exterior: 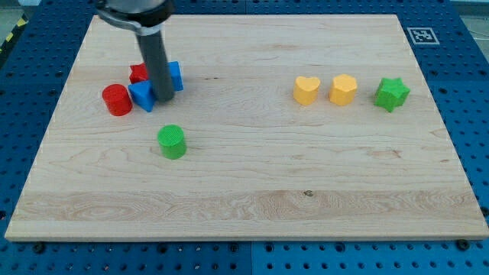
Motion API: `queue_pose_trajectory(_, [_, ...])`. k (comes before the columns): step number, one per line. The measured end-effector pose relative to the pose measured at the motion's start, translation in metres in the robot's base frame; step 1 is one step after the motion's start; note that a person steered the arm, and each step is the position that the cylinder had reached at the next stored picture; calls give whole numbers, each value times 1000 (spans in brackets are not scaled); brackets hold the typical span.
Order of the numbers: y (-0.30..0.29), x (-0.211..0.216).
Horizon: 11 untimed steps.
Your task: Place blue cube along with red star to the top of red circle and blue triangle
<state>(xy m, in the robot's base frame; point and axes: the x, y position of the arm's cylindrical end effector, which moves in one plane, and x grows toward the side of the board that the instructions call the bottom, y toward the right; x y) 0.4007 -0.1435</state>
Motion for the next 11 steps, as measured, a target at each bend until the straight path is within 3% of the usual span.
queue_pose_trajectory(1, [-6,0])
queue_pose_trajectory(2, [31,-2])
queue_pose_trajectory(3, [113,-9])
queue_pose_trajectory(4, [140,-29])
queue_pose_trajectory(5, [130,-42])
queue_pose_trajectory(9, [2,-28])
queue_pose_trajectory(10, [9,-34])
queue_pose_trajectory(11, [61,-54])
